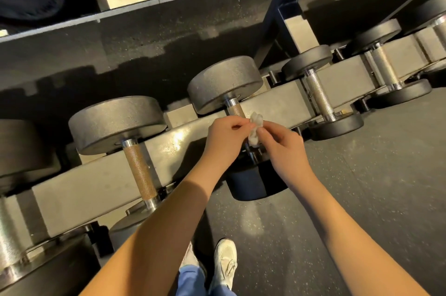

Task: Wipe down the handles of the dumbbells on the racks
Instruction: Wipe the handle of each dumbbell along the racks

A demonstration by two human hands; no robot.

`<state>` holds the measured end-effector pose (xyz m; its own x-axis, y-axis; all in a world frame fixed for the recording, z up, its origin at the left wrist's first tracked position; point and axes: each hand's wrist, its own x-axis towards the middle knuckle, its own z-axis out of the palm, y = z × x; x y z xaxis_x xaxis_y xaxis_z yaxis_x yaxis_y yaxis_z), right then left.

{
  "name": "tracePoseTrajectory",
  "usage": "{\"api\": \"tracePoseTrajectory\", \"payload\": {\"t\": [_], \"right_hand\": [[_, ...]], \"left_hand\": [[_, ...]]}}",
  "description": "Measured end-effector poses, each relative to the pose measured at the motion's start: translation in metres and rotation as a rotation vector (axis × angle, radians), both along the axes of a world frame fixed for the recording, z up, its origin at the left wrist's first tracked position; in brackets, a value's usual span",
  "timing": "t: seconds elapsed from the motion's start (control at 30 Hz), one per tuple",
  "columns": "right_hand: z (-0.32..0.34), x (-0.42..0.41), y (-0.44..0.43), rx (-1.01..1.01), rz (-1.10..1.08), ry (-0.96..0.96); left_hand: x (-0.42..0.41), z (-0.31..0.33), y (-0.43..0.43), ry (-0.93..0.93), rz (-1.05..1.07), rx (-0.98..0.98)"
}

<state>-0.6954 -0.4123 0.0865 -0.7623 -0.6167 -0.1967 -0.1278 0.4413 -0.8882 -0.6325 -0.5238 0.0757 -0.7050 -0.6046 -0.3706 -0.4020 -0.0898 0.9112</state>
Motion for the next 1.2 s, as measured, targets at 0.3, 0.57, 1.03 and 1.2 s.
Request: {"api": "tracePoseTrajectory", "payload": {"t": [0.3,0.57,1.03,1.2], "right_hand": [[-0.011,-0.022,-0.010,0.454,0.100,0.288],[-0.023,-0.020,-0.025,0.419,0.102,0.326],[-0.030,-0.029,-0.066,0.261,-0.065,0.138],[-0.028,-0.027,-0.032,0.460,0.108,0.200]], "left_hand": [[0.010,0.031,-0.038,-0.048,-0.020,-0.851],[0.020,0.004,-0.057,-0.179,-0.198,-0.872],[0.023,0.000,-0.060,-0.180,-0.226,-0.875],[0.023,0.002,-0.061,-0.193,-0.223,-0.867]]}}
